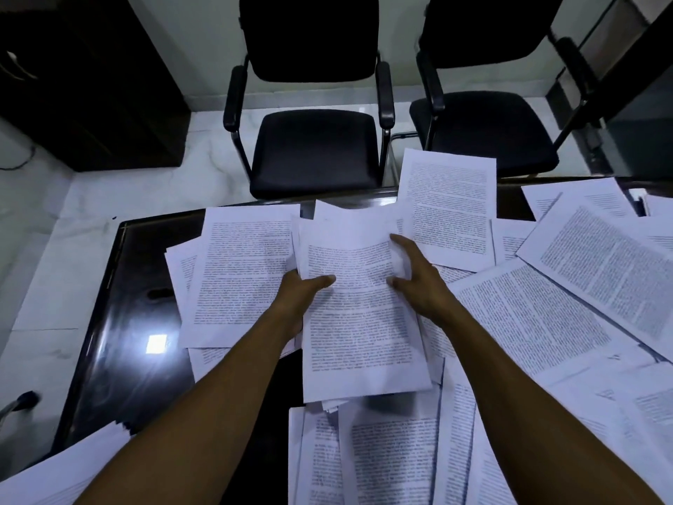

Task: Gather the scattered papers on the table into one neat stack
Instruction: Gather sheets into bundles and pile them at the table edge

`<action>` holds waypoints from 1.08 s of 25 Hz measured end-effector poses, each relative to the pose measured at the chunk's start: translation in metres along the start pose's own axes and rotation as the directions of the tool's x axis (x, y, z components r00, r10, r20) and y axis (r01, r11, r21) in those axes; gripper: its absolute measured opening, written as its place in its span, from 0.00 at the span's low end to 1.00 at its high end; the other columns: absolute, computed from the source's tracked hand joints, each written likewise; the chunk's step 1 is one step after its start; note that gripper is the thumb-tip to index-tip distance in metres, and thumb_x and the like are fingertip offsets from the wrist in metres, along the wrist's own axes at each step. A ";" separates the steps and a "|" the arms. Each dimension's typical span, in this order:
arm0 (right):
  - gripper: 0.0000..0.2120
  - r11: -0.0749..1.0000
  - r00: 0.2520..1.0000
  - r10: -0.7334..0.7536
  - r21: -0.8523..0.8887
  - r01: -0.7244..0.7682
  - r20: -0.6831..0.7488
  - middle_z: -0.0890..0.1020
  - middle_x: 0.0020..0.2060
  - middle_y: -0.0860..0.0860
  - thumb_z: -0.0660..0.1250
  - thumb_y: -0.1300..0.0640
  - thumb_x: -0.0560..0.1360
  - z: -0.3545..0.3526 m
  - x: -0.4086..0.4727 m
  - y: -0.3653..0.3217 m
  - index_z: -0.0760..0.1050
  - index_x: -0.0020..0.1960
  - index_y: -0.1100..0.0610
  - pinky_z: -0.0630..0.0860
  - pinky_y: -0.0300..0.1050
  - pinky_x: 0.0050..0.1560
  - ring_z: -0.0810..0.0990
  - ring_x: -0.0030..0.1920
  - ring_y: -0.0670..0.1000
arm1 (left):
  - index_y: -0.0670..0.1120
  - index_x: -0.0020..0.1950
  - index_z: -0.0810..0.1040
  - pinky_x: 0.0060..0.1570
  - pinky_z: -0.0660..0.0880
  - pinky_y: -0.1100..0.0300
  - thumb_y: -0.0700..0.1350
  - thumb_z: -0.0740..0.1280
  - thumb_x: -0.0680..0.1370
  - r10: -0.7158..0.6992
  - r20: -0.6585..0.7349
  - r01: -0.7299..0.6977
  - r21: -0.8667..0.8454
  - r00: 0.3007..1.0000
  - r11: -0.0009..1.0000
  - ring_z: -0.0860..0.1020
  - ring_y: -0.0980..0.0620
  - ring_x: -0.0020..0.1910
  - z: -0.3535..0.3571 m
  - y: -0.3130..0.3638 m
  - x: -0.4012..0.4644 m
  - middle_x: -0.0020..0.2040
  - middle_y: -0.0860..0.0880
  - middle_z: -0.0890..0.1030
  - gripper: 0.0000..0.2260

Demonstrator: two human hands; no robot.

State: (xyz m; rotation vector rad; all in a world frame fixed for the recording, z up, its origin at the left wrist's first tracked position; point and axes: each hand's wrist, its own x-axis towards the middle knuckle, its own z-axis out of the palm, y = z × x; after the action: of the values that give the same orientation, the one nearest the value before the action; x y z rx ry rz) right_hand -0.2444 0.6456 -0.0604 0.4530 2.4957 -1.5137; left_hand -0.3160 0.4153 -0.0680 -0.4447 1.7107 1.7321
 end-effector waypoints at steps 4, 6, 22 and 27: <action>0.42 0.998 0.998 0.065 -0.004 -0.065 -0.007 0.58 0.82 0.48 0.72 0.61 0.77 0.011 -0.003 -0.003 0.51 0.82 0.46 0.59 0.45 0.73 0.61 0.79 0.56 | 0.42 0.62 0.81 0.57 0.80 0.49 0.34 0.73 0.76 0.046 -0.014 -0.046 0.024 0.999 0.999 0.83 0.42 0.56 -0.012 -0.003 -0.013 0.60 0.41 0.84 0.15; 0.46 0.991 0.987 0.093 0.110 -0.078 -0.133 0.63 0.80 0.50 0.76 0.58 0.75 0.009 -0.007 -0.016 0.50 0.82 0.46 0.65 0.49 0.72 0.66 0.76 0.56 | 0.42 0.62 0.81 0.57 0.81 0.46 0.35 0.73 0.76 0.106 0.032 -0.107 0.019 0.994 0.994 0.84 0.41 0.56 -0.020 0.013 -0.027 0.58 0.41 0.85 0.15; 0.12 0.946 0.996 -0.089 0.314 0.085 -0.001 0.88 0.51 0.48 0.71 0.51 0.79 0.003 -0.097 -0.202 0.79 0.61 0.52 0.85 0.49 0.52 0.88 0.48 0.50 | 0.41 0.65 0.81 0.51 0.82 0.49 0.42 0.69 0.76 0.284 0.175 -0.192 -0.412 0.943 0.891 0.84 0.41 0.55 -0.098 0.080 -0.136 0.60 0.40 0.84 0.17; 0.15 0.961 0.991 -0.057 0.275 0.022 0.120 0.88 0.53 0.50 0.72 0.50 0.78 0.018 -0.130 -0.212 0.80 0.62 0.53 0.83 0.53 0.54 0.88 0.51 0.52 | 0.41 0.69 0.78 0.60 0.79 0.41 0.39 0.73 0.76 0.232 0.277 -0.139 -0.319 0.932 0.937 0.81 0.35 0.62 -0.104 0.044 -0.167 0.64 0.37 0.81 0.21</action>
State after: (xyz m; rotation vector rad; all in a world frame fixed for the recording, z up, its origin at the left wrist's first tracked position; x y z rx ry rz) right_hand -0.1971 0.5167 0.1478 0.3360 2.2214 -1.8510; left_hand -0.2441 0.2815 0.0648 -0.1242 1.3087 2.0843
